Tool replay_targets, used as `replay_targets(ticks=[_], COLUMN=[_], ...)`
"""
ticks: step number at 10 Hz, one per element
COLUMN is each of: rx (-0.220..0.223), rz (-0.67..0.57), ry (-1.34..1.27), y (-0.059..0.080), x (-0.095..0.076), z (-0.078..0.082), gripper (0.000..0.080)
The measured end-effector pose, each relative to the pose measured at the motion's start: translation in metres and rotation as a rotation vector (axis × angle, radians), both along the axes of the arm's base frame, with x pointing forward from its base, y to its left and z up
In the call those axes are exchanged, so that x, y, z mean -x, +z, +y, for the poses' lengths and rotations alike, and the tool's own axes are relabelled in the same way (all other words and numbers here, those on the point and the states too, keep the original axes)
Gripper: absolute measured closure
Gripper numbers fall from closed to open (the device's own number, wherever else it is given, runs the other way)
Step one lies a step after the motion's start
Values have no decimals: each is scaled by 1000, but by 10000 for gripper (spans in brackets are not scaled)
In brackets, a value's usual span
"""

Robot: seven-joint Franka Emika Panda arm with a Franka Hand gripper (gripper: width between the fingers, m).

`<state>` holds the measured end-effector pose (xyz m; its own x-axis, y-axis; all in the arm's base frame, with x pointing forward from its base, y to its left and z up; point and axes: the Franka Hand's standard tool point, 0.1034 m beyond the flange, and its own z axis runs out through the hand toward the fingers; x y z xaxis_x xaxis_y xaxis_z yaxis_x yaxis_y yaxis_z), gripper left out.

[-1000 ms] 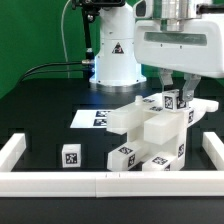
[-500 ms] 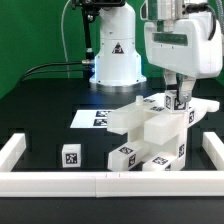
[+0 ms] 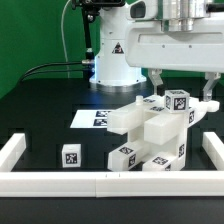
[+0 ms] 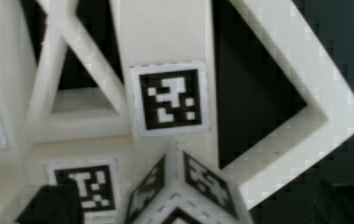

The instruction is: Assemble chair

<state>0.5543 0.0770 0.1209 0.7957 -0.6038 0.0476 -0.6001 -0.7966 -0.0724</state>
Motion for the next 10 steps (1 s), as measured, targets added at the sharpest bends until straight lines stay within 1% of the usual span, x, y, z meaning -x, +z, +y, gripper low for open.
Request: replay_targets(ticks=[1,2,3,4,5,6,7,8,9,10], rx=[10,30,71,85,88,84,83,82,77,70], rz=[-3,-5,-4,-4,-4,-4,-3,-3,-3,-3], ry=[89,221,421,558,603,560,542,536,484,394], y=[0,0,1,0,-1,-1,-1,-1,-1,-1], x=[0,0,-1,-1,0,0,0,0,0,0], z=[-1,-1,-2,-5,-8,-7,-7,-7,-7,-7], gripper=[151,151,151,151,151,151,272,272,453,518])
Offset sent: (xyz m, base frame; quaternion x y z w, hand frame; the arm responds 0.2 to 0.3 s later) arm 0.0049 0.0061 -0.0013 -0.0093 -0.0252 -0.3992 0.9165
